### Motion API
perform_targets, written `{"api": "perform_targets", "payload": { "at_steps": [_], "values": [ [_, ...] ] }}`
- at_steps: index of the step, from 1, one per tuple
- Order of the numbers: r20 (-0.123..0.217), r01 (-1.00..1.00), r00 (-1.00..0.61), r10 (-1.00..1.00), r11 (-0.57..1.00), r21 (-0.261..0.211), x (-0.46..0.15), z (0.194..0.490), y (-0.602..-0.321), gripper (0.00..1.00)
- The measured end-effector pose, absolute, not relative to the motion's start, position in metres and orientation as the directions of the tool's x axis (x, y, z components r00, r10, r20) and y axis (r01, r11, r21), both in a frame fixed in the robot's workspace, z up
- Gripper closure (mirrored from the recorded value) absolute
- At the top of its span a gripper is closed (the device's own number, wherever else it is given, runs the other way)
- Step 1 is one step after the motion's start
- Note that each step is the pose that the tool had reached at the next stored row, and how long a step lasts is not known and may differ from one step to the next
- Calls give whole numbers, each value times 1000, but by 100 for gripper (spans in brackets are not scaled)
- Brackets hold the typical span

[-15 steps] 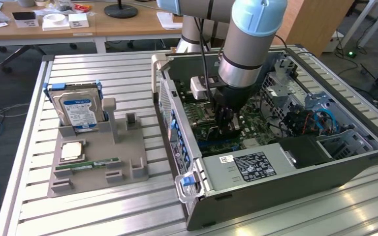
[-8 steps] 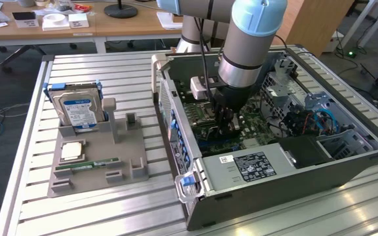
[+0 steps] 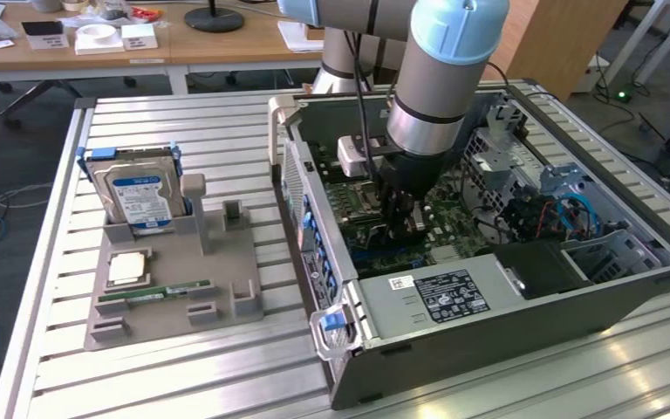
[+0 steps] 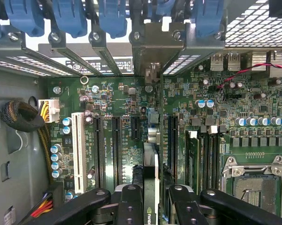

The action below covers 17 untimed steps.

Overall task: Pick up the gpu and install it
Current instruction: 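Insert the gpu into the slot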

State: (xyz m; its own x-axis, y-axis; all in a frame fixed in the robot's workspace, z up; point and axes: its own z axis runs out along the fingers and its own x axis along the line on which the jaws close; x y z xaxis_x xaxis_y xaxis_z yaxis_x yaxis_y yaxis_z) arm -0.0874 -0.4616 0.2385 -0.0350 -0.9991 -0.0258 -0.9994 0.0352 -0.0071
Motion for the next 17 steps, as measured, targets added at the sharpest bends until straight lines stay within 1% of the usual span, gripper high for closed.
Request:
{"api": "perform_targets", "payload": {
  "at_steps": [17],
  "values": [
    [-26,-999,-35,-999,35,-7,-87,238,-462,74]
  ]
}}
